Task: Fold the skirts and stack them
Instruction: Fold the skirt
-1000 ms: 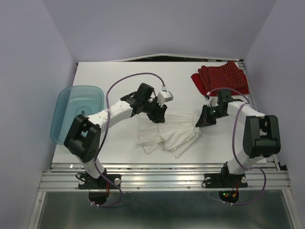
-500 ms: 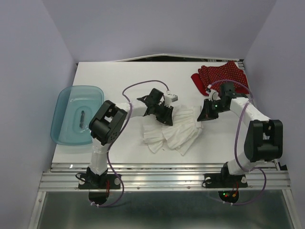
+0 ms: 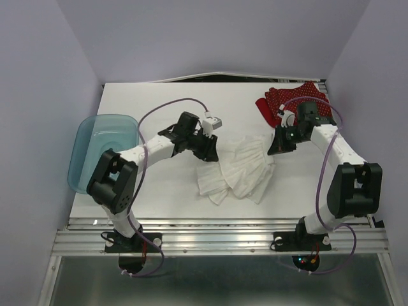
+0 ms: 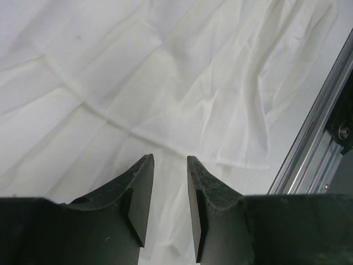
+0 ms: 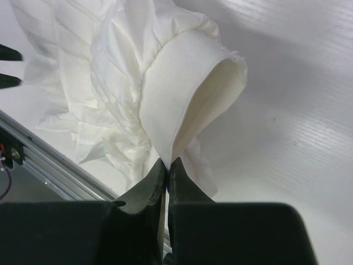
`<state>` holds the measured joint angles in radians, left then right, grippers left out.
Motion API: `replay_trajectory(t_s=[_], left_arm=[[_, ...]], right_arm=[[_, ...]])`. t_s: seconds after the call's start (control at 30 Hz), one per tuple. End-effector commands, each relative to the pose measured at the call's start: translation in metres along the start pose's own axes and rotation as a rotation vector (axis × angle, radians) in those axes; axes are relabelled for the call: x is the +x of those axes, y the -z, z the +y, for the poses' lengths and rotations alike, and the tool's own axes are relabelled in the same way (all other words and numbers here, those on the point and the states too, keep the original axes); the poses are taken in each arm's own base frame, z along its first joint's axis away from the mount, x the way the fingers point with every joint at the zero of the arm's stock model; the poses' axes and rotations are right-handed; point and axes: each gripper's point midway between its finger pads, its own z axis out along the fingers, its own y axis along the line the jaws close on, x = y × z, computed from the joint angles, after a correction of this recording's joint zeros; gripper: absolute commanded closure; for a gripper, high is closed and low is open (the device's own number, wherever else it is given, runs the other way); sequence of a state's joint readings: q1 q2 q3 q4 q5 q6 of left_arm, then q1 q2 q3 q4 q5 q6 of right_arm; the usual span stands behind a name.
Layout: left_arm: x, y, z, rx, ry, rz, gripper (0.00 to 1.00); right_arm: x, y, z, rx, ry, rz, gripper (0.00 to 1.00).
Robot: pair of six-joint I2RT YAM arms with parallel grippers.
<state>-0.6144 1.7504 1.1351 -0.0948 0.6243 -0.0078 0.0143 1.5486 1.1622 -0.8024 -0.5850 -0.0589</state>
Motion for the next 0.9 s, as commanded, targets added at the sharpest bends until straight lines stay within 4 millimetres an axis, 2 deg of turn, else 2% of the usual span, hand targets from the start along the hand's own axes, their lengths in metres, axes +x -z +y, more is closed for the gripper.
replay_trajectory(t_s=[0.0, 0.07, 0.2, 0.3, 0.4, 0.5, 0.63, 0.77, 0.8, 0.83, 0.87], left_arm=[[0.000, 0.038, 0.013, -0.062, -0.018, -0.043, 0.58], [0.010, 0.049, 0.024, -0.080, 0.012, -0.047, 0.58], [0.021, 0.049, 0.031, -0.037, 0.070, -0.043, 0.62], [0.022, 0.038, 0.025, 0.049, 0.090, -0.024, 0.64], [0.019, 0.026, 0.031, 0.066, 0.108, -0.023, 0.65], [0.025, 0.012, 0.042, 0.068, 0.137, 0.001, 0.67], [0.042, -0.010, 0.054, 0.082, 0.222, 0.057, 0.70], [0.051, -0.019, 0.058, 0.094, 0.269, 0.078, 0.71], [0.052, -0.020, 0.058, 0.095, 0.276, 0.080, 0.72], [0.054, -0.022, 0.059, 0.094, 0.281, 0.084, 0.72], [0.055, -0.023, 0.060, 0.097, 0.288, 0.088, 0.72]], right_arm=[[-0.033, 0.026, 0.004, 0.054, 0.096, -0.092, 0.99], [-0.036, 0.029, 0.003, 0.066, 0.107, -0.095, 0.99], [-0.038, 0.029, 0.005, 0.082, 0.135, -0.082, 0.99], [-0.040, 0.023, 0.011, 0.091, 0.167, -0.062, 0.99], [-0.042, 0.015, 0.019, 0.112, 0.215, -0.046, 0.99], [-0.044, 0.008, 0.019, 0.170, 0.257, -0.036, 0.99], [-0.044, -0.006, 0.027, 0.229, 0.315, 0.002, 0.99], [-0.053, -0.013, 0.028, 0.277, 0.360, 0.004, 0.99], [-0.057, -0.014, 0.037, 0.266, 0.375, -0.003, 0.99], [-0.056, -0.017, 0.036, 0.262, 0.372, 0.007, 0.99], [-0.058, -0.023, 0.046, 0.246, 0.392, 0.010, 0.99]])
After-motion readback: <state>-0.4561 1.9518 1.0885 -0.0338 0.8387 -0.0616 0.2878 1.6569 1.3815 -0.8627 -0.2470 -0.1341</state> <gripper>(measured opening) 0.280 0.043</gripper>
